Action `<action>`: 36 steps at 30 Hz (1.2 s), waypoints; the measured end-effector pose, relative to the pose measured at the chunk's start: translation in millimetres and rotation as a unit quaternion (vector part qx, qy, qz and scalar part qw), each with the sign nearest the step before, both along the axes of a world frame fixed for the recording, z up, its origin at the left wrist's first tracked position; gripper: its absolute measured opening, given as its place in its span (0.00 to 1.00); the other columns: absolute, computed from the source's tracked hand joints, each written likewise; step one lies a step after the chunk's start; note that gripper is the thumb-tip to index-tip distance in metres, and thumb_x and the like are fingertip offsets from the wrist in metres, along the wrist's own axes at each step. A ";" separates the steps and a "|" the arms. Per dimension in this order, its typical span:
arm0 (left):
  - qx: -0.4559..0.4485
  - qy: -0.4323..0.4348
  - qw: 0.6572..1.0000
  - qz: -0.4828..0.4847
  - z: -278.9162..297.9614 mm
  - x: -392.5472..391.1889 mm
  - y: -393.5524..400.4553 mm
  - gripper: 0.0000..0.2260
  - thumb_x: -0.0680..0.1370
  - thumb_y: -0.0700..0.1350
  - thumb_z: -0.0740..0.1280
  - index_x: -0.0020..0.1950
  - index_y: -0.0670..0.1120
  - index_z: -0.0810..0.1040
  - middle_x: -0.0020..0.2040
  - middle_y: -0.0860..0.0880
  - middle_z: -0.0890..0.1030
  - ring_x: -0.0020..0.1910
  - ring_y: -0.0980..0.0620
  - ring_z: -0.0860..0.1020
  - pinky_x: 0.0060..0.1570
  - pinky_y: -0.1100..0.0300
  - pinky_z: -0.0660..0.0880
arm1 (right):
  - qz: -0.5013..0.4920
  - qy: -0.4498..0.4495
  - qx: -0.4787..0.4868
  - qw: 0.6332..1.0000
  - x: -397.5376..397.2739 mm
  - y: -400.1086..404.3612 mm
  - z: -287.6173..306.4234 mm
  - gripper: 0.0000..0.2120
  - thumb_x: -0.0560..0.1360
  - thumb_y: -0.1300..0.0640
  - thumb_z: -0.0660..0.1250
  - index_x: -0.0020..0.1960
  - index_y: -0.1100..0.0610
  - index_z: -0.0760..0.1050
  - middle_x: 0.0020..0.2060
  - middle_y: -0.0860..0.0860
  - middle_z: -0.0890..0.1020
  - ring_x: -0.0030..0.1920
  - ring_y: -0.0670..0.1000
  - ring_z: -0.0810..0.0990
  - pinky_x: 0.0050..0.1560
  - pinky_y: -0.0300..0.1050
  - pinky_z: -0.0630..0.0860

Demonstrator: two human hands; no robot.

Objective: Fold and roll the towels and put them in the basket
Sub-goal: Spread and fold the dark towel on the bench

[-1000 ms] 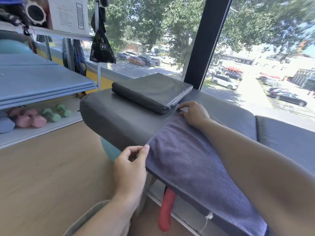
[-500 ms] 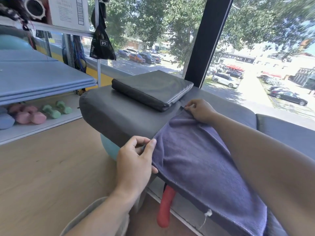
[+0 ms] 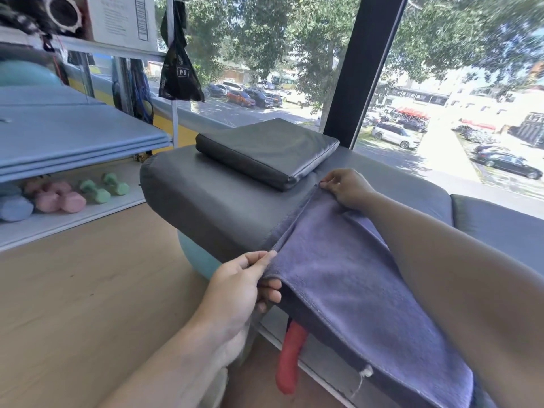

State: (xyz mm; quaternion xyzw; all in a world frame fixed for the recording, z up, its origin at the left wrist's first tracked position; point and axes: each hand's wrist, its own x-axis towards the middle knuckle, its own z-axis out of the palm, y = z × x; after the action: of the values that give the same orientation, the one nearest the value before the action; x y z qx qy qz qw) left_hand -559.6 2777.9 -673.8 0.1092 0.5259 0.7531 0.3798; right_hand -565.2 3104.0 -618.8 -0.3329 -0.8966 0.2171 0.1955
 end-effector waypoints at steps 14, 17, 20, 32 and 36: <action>-0.078 0.168 0.974 0.130 -27.8 -19.9 3.4 0.05 0.80 0.43 0.69 0.47 0.42 0.79 0.32 0.47 0.79 0.27 0.52 0.76 0.22 0.69 0.67 | -0.005 0.006 0.020 1.000 -6.9 -1.4 -5.9 0.07 0.77 0.48 0.72 0.41 0.46 0.79 0.38 0.41 0.79 0.38 0.46 0.78 0.37 0.42 0.71; -0.076 0.169 0.973 0.140 -29.6 -21.1 3.6 0.06 0.79 0.45 0.71 0.48 0.43 0.79 0.30 0.50 0.80 0.25 0.54 0.77 0.21 0.69 0.67 | -0.011 0.008 0.016 1.000 -7.1 -0.8 -5.3 0.08 0.77 0.48 0.72 0.40 0.46 0.78 0.39 0.42 0.79 0.39 0.47 0.78 0.40 0.42 0.70; -0.077 0.198 0.963 0.165 -30.6 -22.9 3.3 0.09 0.79 0.48 0.71 0.47 0.42 0.79 0.26 0.53 0.79 0.23 0.55 0.78 0.22 0.67 0.66 | -0.016 0.008 0.021 1.000 -7.2 -1.4 -5.8 0.10 0.78 0.48 0.71 0.39 0.46 0.77 0.38 0.42 0.79 0.42 0.50 0.78 0.37 0.43 0.71; -0.113 0.191 0.955 0.195 -42.5 -30.0 10.1 0.15 0.78 0.56 0.70 0.48 0.44 0.77 0.28 0.53 0.80 0.25 0.55 0.77 0.31 0.59 0.69 | -0.030 -0.024 0.051 0.998 -10.6 -3.4 -10.4 0.09 0.79 0.44 0.67 0.47 0.48 0.77 0.45 0.49 0.81 0.48 0.54 0.79 0.47 0.48 0.74; -0.144 0.140 0.970 0.135 -43.7 -31.4 5.8 0.21 0.76 0.63 0.69 0.47 0.44 0.82 0.32 0.55 0.80 0.28 0.58 0.75 0.30 0.65 0.70 | -0.016 -0.092 0.039 0.995 -13.2 -7.5 -3.2 0.16 0.82 0.44 0.64 0.49 0.56 0.79 0.48 0.55 0.83 0.51 0.57 0.80 0.51 0.47 0.74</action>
State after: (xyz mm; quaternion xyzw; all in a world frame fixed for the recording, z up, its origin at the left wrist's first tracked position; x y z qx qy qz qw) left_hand -591.0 2783.7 -717.5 0.0859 0.6866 0.6911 0.2087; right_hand -578.4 3096.5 -622.0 -0.3582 -0.9129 0.1475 0.1289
